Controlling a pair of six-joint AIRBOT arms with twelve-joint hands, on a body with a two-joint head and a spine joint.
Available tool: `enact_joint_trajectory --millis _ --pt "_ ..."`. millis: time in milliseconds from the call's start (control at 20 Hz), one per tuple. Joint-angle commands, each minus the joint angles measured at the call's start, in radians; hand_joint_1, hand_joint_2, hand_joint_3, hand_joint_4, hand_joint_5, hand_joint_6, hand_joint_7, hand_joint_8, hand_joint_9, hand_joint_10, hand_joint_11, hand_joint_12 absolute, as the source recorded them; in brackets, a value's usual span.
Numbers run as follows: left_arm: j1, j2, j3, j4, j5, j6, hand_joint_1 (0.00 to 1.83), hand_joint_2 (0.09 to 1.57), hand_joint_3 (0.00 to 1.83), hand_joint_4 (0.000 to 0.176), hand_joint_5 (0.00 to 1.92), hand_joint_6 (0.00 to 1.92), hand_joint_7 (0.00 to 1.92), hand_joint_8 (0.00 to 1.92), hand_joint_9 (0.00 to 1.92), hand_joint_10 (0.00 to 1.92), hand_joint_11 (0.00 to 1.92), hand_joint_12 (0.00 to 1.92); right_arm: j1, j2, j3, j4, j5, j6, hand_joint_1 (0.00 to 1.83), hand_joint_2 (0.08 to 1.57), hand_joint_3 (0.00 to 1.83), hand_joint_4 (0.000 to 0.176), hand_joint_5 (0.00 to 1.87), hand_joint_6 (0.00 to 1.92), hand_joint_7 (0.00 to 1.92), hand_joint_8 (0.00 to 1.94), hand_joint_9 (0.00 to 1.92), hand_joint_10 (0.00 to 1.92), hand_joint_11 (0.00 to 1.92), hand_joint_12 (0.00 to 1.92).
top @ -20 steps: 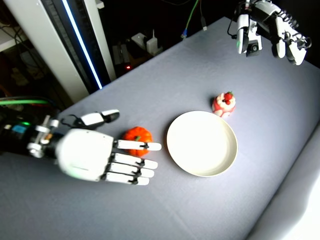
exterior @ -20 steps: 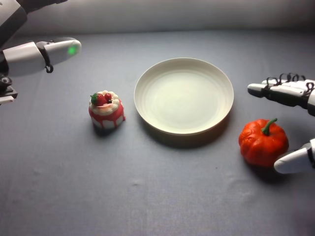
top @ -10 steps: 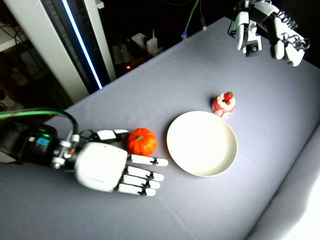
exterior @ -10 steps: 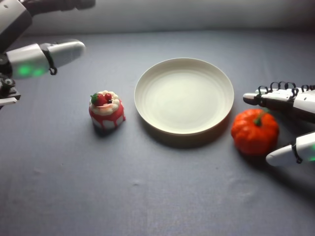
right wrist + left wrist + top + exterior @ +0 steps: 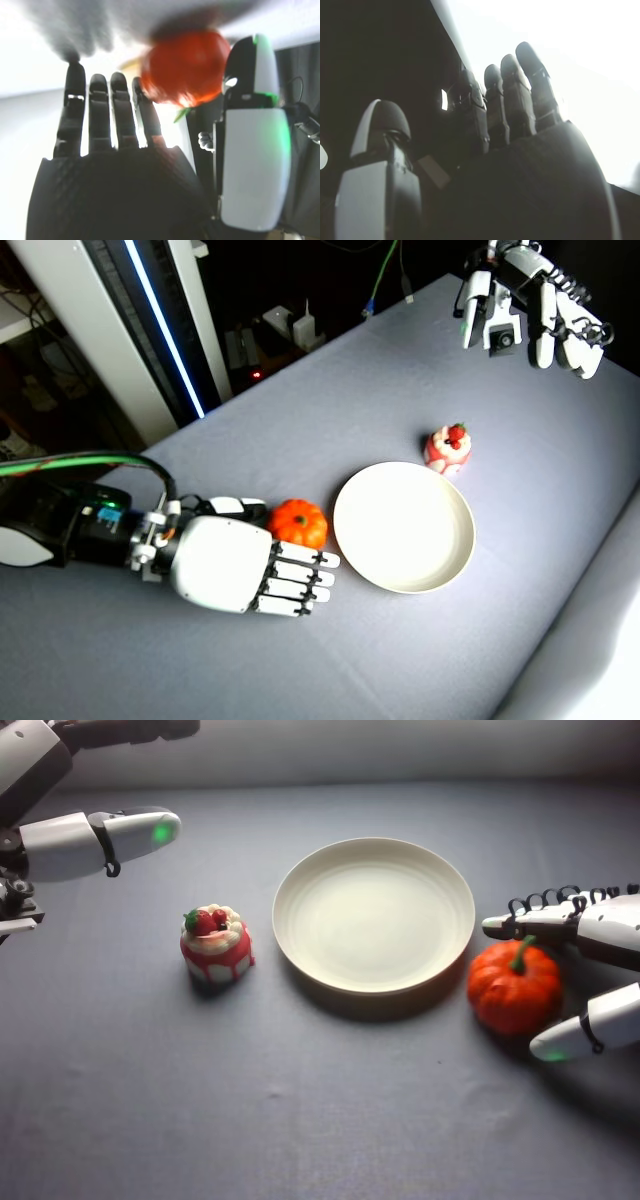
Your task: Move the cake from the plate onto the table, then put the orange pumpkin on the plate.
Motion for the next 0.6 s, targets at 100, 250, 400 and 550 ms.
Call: enact_joint_trajectory --millis 100,250,400,550 --pt "-0.009 -0.005 0.006 -0.042 -0.110 -0.003 0.65 1.27 0.00 0.000 0.49 0.04 0.29 0.00 0.23 0.01 0.00 0.64 0.015 -0.001 -0.018 -0.016 0.109 0.041 0.71 0.99 0.01 0.075 0.15 0.00 0.16 0.00 0.13 0.00 0.00 0.37" --pt "-0.009 -0.008 0.006 -0.042 -0.110 -0.003 0.66 1.24 0.00 0.000 0.55 0.04 0.28 0.00 0.22 0.00 0.00 0.67 0.019 -0.001 -0.028 -0.040 0.128 0.063 0.69 0.97 0.00 0.056 0.15 0.00 0.20 0.00 0.15 0.00 0.00 0.72" --pt "-0.007 -0.010 0.007 -0.043 -0.108 -0.003 0.71 1.23 0.00 0.003 0.58 0.03 0.33 0.01 0.26 0.02 0.00 0.82 0.019 -0.001 -0.030 -0.048 0.136 0.066 0.74 1.04 0.01 0.013 0.30 0.02 0.40 0.02 0.40 0.07 0.00 1.21" --pt "-0.006 -0.011 0.008 -0.043 -0.107 -0.003 0.69 1.21 0.00 0.015 0.56 0.01 0.33 0.00 0.27 0.01 0.00 0.75 0.019 0.003 -0.028 -0.051 0.136 0.066 0.98 1.16 0.00 0.000 0.66 0.21 0.78 0.20 0.59 0.83 0.34 1.58"
